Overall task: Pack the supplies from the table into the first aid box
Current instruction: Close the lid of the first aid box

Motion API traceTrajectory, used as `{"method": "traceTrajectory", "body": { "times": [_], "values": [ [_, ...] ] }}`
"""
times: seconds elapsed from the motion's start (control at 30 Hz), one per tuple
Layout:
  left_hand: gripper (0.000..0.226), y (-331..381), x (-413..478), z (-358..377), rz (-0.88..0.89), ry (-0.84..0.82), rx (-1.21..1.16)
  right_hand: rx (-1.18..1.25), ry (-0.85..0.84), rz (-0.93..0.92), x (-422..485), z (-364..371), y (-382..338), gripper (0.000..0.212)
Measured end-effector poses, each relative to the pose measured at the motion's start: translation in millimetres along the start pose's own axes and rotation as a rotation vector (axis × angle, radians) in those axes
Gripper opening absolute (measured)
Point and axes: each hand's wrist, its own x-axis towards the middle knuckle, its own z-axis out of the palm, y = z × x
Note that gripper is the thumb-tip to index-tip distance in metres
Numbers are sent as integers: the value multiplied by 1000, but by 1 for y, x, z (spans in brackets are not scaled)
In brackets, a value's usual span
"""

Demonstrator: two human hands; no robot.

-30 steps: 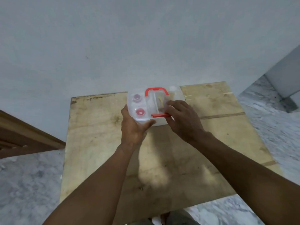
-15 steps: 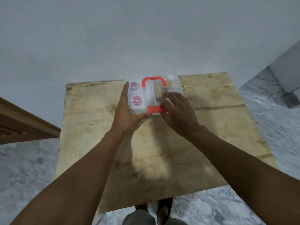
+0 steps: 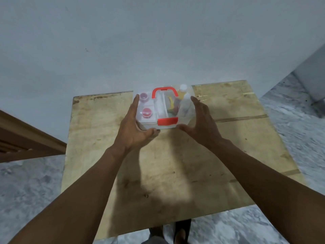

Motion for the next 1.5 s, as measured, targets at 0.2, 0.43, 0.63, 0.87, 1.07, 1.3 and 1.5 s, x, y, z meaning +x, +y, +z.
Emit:
{"method": "traceTrajectory", "body": {
  "times": [0.2,0.43,0.63,0.87,1.07,1.3,1.5],
  "values": [
    [104,1,-2,18,26,79,-32,76,72,-44,5,21,10,106],
    [103,-14,-9,41,-21,293,-43,201,201,-39,3,34,13,114],
    [102,-11,-9,51,-15,348,-27,251,179,-28,5,40,21,111],
    [99,-19,-5,53,-8,388,12,226,216,-76,6,42,24,112],
    [99,-20,-4,56,-9,416,40,200,269,-112,9,46,27,104],
    [100,-22,-5,56,-22,405,23,227,222,-100,9,41,26,103],
    [100,-16,-7,54,-51,358,-37,254,158,-55,11,36,23,103]
  ]
}}
